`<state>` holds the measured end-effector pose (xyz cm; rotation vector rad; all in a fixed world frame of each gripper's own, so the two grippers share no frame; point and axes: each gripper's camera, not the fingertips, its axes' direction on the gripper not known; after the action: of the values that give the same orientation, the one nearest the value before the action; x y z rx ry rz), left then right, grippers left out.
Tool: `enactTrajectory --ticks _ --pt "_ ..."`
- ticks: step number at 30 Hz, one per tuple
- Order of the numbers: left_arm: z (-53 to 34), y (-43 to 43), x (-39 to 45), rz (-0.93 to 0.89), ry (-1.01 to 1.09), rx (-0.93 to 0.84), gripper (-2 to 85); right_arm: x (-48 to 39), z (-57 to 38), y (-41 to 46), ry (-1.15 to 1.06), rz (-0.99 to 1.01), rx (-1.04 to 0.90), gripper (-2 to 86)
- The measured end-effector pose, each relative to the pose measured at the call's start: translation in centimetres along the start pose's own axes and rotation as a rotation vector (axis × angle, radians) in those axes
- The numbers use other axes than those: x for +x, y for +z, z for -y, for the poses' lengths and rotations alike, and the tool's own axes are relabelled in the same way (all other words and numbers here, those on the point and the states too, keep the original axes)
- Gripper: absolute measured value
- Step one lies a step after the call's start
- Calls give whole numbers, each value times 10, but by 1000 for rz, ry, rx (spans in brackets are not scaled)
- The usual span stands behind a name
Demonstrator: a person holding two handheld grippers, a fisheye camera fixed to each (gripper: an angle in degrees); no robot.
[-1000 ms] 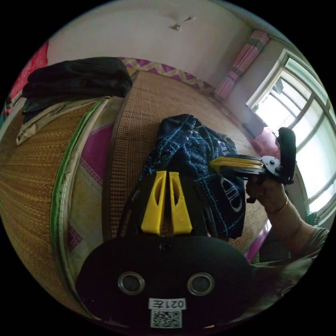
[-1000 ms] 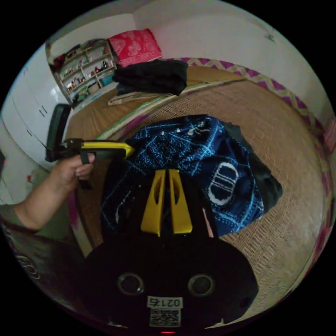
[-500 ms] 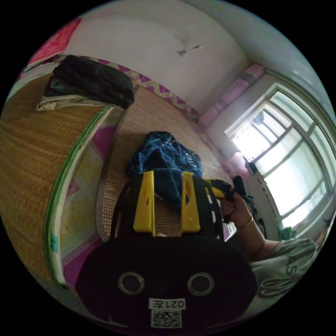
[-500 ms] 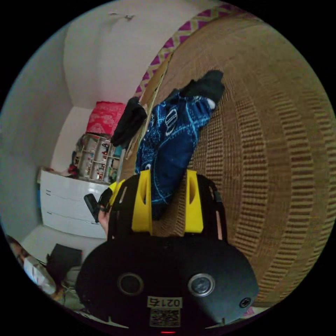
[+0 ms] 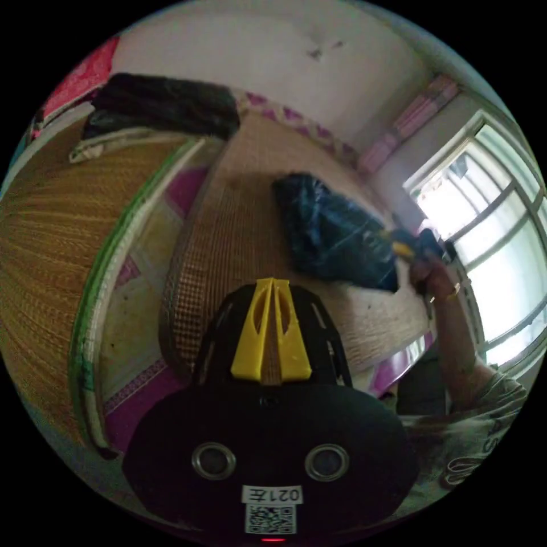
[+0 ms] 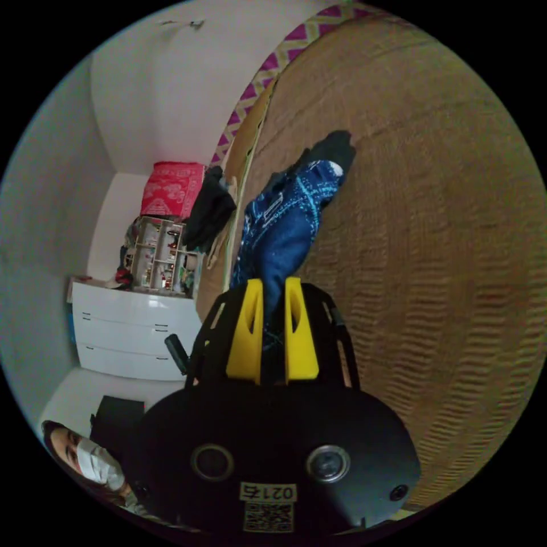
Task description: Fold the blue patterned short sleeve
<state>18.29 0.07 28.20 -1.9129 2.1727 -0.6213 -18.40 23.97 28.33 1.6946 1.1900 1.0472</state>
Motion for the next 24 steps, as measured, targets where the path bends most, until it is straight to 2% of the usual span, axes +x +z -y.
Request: enactTrajectory --ticks 6,12,20,22,24 --pt "-1 5 35 141 81 38 -10 42 77 -125 33 -247 86 62" --pt "4 8 39 83 51 36 -10 77 115 -220 113 -457 187 61" --pt "7 12 39 -21 -9 38 -10 108 95 -245 227 -541 266 72" --pt "6 10 46 -16 3 53 -9 101 84 -241 208 -566 293 84" --pt "7 5 65 -32 85 83 -9 70 67 -231 95 -657 335 111"
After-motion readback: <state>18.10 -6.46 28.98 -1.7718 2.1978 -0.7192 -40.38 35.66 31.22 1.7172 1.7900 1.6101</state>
